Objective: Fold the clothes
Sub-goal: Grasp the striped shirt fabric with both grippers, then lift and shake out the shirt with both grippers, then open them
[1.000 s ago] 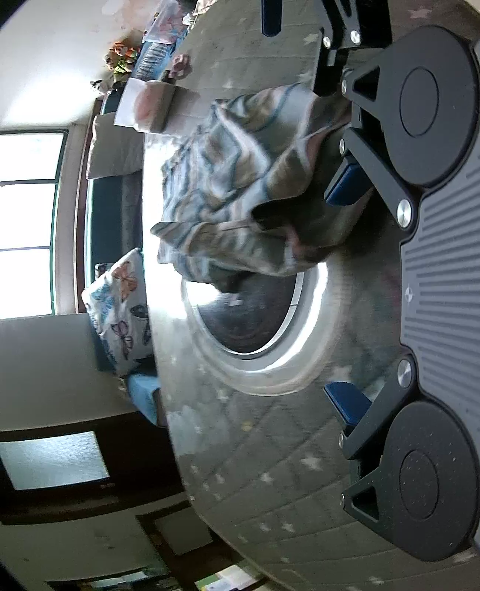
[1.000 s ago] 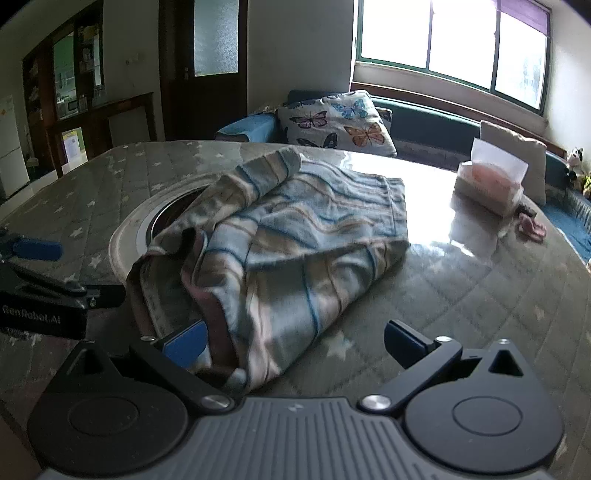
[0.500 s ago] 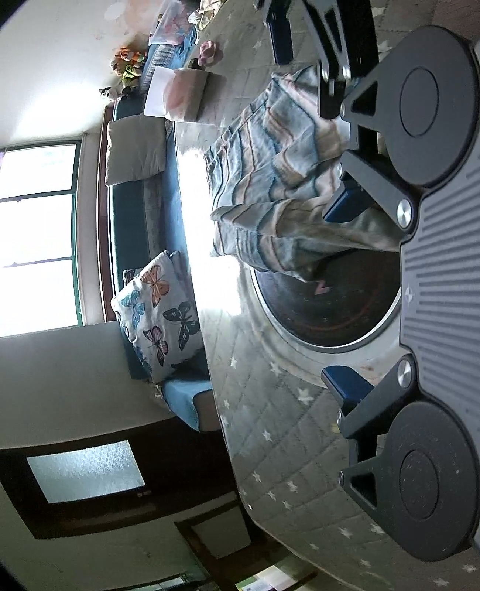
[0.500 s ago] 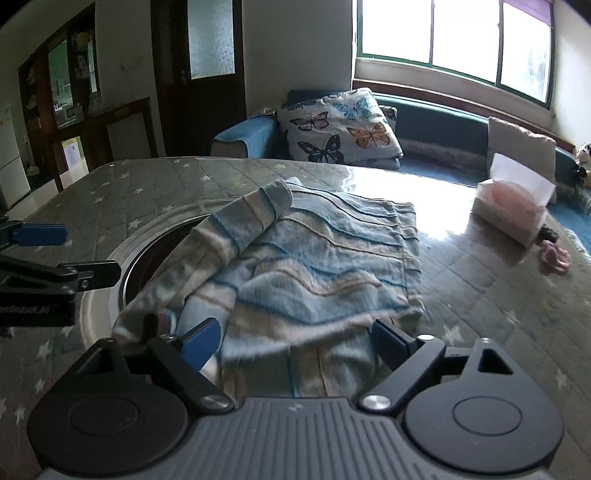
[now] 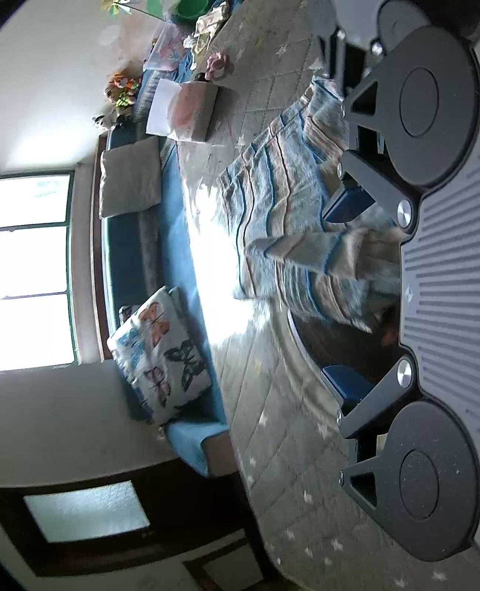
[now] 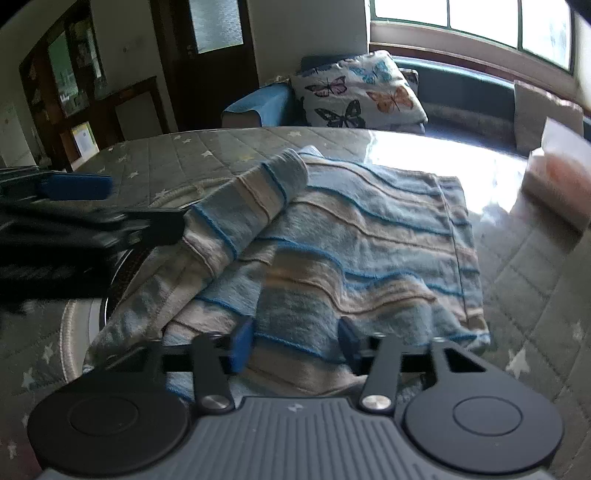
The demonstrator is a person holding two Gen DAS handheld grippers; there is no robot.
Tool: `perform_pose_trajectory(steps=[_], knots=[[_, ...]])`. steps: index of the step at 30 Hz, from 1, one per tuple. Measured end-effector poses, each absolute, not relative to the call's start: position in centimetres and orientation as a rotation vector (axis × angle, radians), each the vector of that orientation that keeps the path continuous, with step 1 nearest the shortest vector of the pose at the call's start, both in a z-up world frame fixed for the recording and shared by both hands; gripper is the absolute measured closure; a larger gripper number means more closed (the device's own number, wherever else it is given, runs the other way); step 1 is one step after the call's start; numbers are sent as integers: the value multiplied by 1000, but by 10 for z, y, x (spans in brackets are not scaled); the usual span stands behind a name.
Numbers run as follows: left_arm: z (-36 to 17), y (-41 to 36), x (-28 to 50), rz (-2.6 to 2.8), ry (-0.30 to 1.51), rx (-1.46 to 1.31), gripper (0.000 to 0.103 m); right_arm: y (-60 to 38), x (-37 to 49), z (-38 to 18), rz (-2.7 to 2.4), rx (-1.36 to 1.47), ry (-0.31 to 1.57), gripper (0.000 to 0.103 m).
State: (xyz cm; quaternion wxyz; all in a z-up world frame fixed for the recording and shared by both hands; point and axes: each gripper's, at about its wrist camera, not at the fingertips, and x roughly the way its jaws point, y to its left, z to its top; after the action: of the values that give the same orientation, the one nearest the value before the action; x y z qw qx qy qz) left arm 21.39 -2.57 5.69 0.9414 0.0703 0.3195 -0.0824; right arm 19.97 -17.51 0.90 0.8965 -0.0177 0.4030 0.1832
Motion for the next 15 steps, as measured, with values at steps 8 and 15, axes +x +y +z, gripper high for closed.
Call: perform_pose_trajectory(steps=[8,15], knots=[[36,-30,240,-226,749,87,90,-200,191,17,366,30,810,97],[46,-6,219,-171,689,26,99,-231,174,33,318,71,762,98]])
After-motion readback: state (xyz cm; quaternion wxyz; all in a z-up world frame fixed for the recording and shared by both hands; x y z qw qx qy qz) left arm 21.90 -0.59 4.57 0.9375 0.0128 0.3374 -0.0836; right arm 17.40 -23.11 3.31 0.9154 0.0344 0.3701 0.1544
